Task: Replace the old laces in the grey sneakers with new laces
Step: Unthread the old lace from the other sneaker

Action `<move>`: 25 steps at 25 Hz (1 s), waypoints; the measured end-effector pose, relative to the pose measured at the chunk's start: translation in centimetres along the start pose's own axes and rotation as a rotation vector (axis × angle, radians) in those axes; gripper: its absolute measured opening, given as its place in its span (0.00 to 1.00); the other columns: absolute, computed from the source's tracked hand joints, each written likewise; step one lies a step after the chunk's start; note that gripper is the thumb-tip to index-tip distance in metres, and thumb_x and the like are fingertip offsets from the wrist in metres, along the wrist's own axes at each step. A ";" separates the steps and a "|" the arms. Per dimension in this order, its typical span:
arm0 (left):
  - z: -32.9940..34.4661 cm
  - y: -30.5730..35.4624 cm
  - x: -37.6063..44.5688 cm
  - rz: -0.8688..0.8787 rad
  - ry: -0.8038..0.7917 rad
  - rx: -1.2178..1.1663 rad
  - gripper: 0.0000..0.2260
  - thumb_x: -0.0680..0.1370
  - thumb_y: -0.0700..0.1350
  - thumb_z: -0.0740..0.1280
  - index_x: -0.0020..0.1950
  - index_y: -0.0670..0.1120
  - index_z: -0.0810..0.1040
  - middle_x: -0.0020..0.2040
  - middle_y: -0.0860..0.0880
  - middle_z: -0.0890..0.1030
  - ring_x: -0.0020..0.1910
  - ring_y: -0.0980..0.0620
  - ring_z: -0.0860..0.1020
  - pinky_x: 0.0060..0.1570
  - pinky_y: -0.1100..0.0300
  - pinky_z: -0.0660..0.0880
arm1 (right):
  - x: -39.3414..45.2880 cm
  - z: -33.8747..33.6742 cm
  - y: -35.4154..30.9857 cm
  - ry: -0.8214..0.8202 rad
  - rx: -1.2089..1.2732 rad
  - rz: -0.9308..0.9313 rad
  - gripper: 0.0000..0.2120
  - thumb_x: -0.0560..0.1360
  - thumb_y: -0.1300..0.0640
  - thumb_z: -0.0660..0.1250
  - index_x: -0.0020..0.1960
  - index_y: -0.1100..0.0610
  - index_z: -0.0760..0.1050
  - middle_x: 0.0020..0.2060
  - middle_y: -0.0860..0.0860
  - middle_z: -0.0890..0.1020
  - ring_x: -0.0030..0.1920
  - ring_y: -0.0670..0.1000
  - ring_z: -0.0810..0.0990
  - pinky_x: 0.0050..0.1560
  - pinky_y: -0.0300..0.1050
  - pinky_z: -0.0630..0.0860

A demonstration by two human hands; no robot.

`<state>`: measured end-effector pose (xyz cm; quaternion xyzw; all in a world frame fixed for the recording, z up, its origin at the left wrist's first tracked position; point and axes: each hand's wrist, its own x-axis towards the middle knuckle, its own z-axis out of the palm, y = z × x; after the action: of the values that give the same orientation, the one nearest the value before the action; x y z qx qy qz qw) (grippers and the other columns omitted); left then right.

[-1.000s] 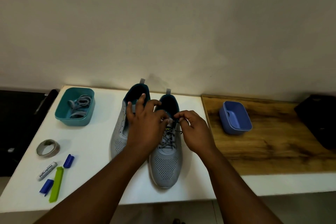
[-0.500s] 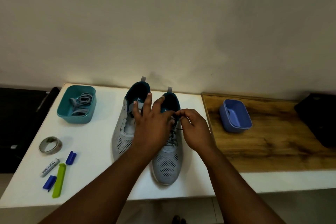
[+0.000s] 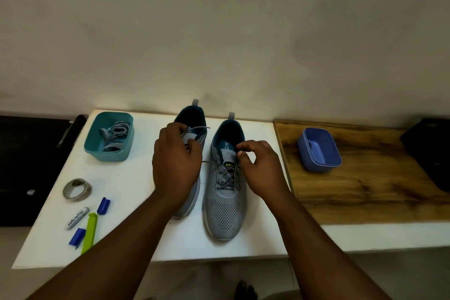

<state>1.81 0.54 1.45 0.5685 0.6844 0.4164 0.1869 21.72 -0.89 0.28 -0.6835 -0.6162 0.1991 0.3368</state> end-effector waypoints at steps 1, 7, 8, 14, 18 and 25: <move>0.2 0.2 -0.7 0.032 0.004 0.087 0.21 0.75 0.44 0.66 0.68 0.45 0.71 0.64 0.43 0.74 0.61 0.41 0.72 0.57 0.46 0.71 | -0.1 -0.1 -0.4 -0.015 -0.021 -0.028 0.10 0.78 0.53 0.68 0.57 0.45 0.82 0.58 0.46 0.78 0.59 0.47 0.78 0.64 0.54 0.76; 1.9 1.1 -1.5 0.239 -0.149 0.481 0.18 0.80 0.65 0.59 0.49 0.55 0.82 0.49 0.51 0.80 0.53 0.46 0.76 0.51 0.49 0.68 | -0.6 -0.7 -1.9 -0.203 -0.459 -0.121 0.14 0.80 0.51 0.64 0.64 0.46 0.80 0.73 0.49 0.71 0.75 0.54 0.65 0.76 0.55 0.60; 2.2 1.4 -1.6 0.222 -0.200 0.550 0.23 0.79 0.68 0.56 0.46 0.55 0.83 0.45 0.52 0.82 0.51 0.46 0.77 0.50 0.49 0.69 | -0.7 -0.7 -1.7 -0.230 -0.428 -0.109 0.15 0.81 0.53 0.63 0.66 0.47 0.80 0.74 0.50 0.69 0.75 0.55 0.66 0.76 0.54 0.63; 1.8 1.3 -0.2 0.142 -0.238 0.556 0.21 0.78 0.63 0.59 0.42 0.52 0.84 0.37 0.51 0.80 0.49 0.47 0.76 0.50 0.49 0.67 | -0.3 -1.3 -0.5 -0.215 -0.220 -0.041 0.10 0.81 0.56 0.63 0.55 0.54 0.84 0.75 0.52 0.70 0.71 0.52 0.72 0.66 0.39 0.68; 1.2 0.3 0.6 0.140 -0.252 0.456 0.18 0.78 0.61 0.61 0.41 0.52 0.83 0.37 0.51 0.78 0.50 0.46 0.76 0.50 0.49 0.68 | -0.2 -1.3 -0.6 -0.205 -0.194 0.041 0.09 0.80 0.57 0.65 0.54 0.53 0.83 0.76 0.52 0.70 0.74 0.51 0.70 0.65 0.37 0.64; 2.1 0.6 -0.5 0.313 -0.156 0.354 0.15 0.77 0.62 0.65 0.59 0.57 0.80 0.58 0.52 0.78 0.61 0.47 0.74 0.59 0.46 0.67 | -0.3 -1.0 -0.6 -0.115 -0.057 -0.042 0.18 0.82 0.59 0.61 0.70 0.48 0.76 0.75 0.48 0.68 0.73 0.46 0.68 0.71 0.44 0.70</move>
<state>3.86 0.83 0.56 0.7218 0.6340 0.2686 0.0698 21.95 -1.41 1.37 -0.6674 -0.6541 0.2131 0.2852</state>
